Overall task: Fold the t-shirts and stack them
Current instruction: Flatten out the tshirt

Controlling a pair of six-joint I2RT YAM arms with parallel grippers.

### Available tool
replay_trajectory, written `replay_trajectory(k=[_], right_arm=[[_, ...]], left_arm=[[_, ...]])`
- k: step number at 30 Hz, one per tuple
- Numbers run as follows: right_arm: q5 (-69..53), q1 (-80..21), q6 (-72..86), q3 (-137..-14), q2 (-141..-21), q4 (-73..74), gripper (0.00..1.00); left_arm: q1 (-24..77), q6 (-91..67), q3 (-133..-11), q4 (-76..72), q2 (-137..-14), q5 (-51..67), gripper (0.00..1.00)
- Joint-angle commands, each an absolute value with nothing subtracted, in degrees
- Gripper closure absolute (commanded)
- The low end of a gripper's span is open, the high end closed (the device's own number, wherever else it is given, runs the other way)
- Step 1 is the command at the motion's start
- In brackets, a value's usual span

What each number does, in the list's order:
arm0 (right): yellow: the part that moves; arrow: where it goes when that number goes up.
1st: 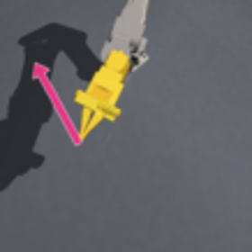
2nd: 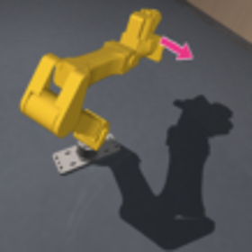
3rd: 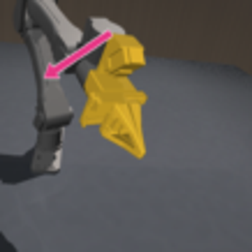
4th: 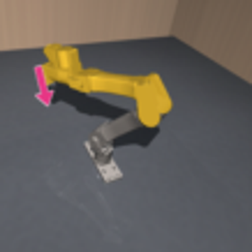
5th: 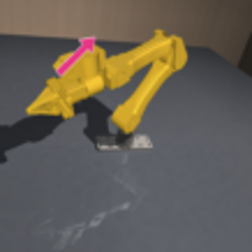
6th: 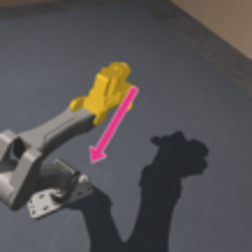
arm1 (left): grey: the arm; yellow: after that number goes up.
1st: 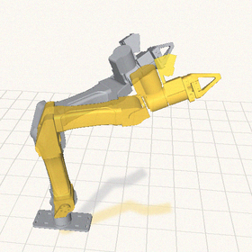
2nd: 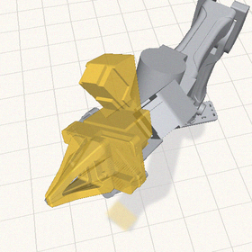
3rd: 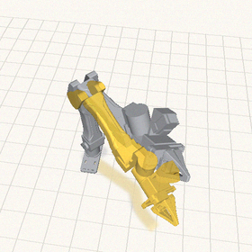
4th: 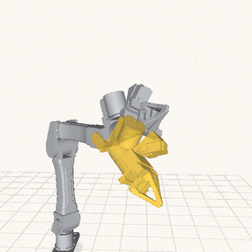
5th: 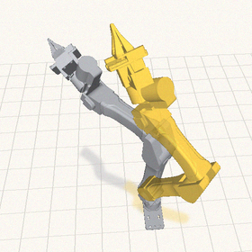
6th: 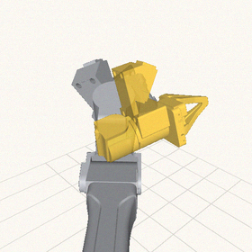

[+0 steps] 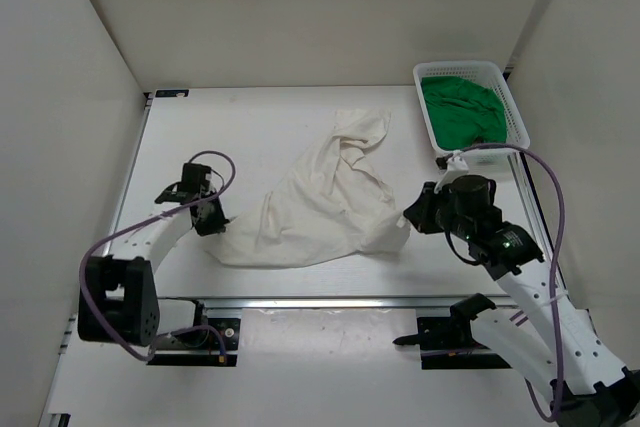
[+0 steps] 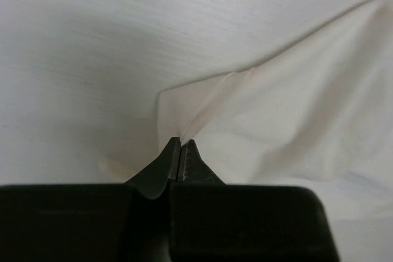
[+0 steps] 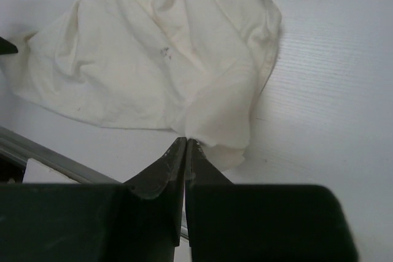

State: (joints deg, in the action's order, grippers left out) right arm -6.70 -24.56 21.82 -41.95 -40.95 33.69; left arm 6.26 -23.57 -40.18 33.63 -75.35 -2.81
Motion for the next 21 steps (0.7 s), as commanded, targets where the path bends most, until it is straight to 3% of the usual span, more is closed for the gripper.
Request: replay_trajectory(k=[1,6,11,14,17,21], right_arm=[[-3.4,-23.3,19.1,-53.0,-42.1,35.0,1.0],[6.9,-27.3,15.9,-76.0,-48.9,41.4,1.0],[19.7,-37.9,13.2,-104.4,-55.9,50.2,1.0],[19.8,-39.1,11.8,-114.2,-60.5,52.4,1.0],[16.4,-36.9,10.3,-115.0,-63.4,51.0,1.0],[10.6,-28.8,8.2,-104.4,-66.9,44.7,1.0]], left_arm=[[3.1,-25.7,-47.2,32.6,-67.3,6.0,1.0],[3.6,-30.1,-68.6,38.0,-66.4,12.6,1.0],[-8.1,-35.9,-75.6,37.5,-63.9,31.3,1.0],[-4.9,-33.4,-82.2,42.6,-64.3,25.2,1.0],[-4.9,-32.4,-82.4,44.0,-63.8,23.9,1.0],[-6.2,-30.2,-79.4,43.6,-64.8,22.3,1.0]])
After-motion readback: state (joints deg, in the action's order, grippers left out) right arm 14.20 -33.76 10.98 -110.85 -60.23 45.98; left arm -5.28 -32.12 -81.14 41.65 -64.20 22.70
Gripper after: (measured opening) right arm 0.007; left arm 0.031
